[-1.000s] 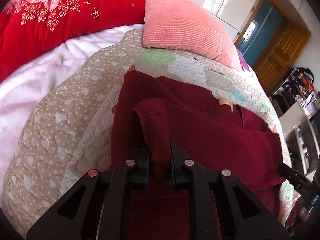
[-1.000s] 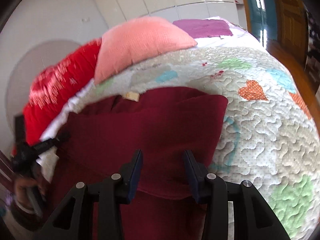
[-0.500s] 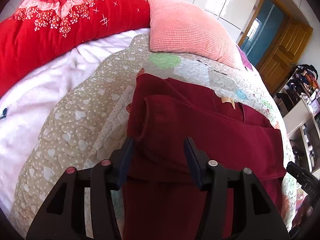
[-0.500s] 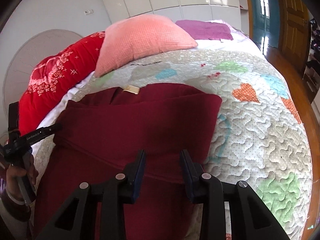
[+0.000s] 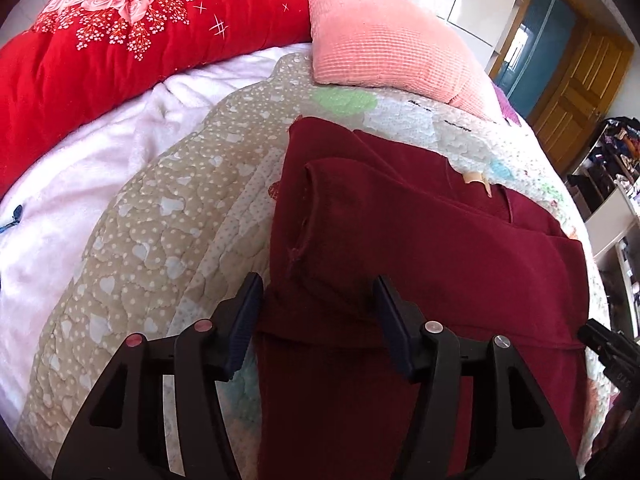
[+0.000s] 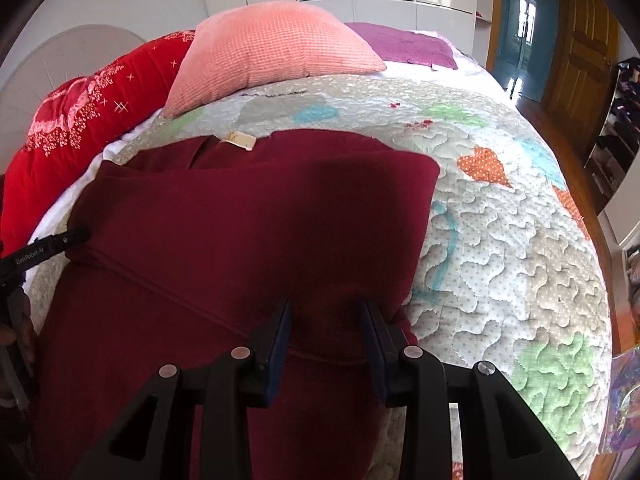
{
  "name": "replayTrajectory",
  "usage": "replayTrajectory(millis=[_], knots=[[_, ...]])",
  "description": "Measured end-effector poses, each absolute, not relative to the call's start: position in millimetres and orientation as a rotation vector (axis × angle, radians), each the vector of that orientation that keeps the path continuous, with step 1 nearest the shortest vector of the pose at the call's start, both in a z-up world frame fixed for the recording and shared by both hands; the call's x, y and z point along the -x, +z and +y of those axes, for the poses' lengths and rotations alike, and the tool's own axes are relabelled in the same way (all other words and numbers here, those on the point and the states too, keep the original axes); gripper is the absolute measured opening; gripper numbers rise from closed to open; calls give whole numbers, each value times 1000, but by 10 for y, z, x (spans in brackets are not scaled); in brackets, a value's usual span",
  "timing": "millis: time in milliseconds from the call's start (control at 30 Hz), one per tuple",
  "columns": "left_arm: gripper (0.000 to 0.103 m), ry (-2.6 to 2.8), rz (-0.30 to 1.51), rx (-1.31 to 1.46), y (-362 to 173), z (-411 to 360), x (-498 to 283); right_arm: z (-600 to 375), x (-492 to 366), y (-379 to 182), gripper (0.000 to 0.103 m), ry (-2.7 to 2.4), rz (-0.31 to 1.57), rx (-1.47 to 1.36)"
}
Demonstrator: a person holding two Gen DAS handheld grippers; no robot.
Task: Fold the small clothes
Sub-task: 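Lay the sweater edge inward with the left gripper and release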
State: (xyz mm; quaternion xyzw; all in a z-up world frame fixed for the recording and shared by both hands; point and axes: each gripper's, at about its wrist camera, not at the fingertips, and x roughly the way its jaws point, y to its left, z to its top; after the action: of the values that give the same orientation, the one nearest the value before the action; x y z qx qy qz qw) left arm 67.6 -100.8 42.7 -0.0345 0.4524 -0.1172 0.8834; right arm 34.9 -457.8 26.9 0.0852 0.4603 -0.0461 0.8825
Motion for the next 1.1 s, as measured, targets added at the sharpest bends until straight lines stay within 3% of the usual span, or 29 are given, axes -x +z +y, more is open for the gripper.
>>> replayTrajectory(millis=[467, 767, 1100], knots=[[57, -214, 967, 10, 444, -850, -310, -4582, -311, 229, 34, -109, 977, -229], [57, -224, 942, -27, 530, -757, 58, -4462, 243, 436, 38, -82, 949, -250], [57, -251, 967, -21, 505, -719, 320, -4503, 664, 166, 43, -108, 995, -339]])
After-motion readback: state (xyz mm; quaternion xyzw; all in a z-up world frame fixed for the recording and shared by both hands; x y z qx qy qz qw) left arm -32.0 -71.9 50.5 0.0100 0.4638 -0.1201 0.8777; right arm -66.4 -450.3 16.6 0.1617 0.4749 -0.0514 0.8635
